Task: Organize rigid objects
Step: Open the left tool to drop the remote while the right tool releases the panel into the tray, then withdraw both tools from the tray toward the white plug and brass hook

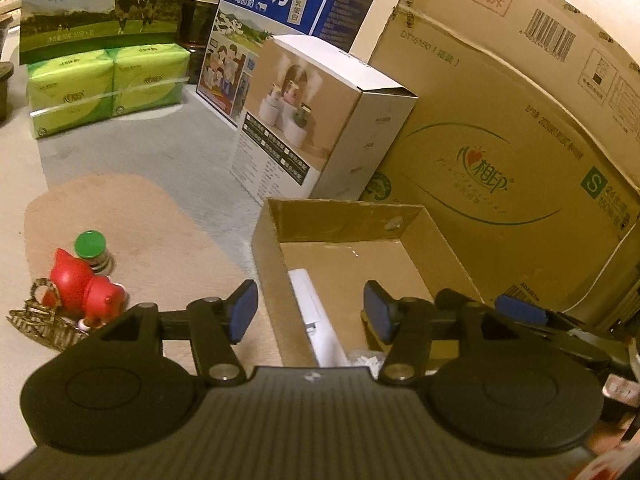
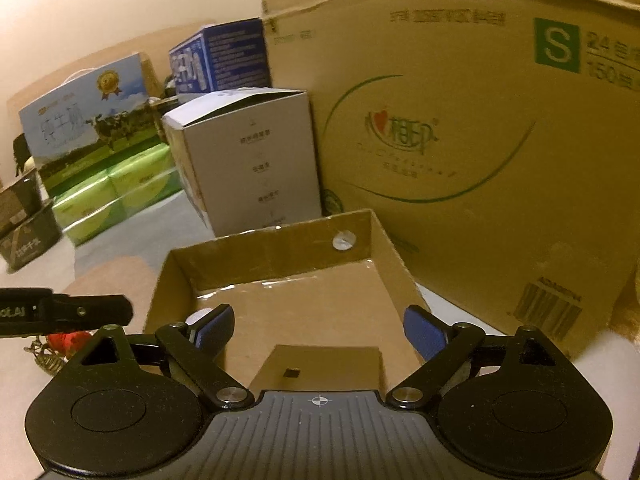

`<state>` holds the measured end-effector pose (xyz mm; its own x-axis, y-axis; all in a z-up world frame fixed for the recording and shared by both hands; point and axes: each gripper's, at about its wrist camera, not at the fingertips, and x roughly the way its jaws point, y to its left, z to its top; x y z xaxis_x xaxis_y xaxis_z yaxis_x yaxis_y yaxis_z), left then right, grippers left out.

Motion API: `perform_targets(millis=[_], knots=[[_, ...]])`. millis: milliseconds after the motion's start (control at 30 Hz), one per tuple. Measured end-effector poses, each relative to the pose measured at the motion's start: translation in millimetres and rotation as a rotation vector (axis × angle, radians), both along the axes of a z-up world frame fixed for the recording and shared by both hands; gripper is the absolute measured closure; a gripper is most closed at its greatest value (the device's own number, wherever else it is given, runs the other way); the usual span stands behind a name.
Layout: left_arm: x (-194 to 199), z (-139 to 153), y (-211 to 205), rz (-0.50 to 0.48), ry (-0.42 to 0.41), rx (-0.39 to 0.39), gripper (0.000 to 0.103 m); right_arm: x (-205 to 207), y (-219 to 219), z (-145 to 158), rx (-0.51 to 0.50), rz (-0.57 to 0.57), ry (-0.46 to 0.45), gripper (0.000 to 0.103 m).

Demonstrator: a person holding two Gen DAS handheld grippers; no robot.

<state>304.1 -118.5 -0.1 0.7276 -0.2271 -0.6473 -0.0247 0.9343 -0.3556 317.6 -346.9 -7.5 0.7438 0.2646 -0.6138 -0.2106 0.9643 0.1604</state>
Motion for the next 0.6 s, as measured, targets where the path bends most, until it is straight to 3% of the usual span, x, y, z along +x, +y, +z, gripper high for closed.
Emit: perform_targets(millis=[433,600], knots=[[-42.4,24.0,37.7,0.026,-0.046,0.063,0.025,-38.3,8.7,33.2,0.017,-0.016,-0.007,0.012],[-64.7,34.9,57.1,0.039,-0.064,0.086,0.024,-59.5,18.7,47.5,0.023,-0.017,-0.018,0.012]])
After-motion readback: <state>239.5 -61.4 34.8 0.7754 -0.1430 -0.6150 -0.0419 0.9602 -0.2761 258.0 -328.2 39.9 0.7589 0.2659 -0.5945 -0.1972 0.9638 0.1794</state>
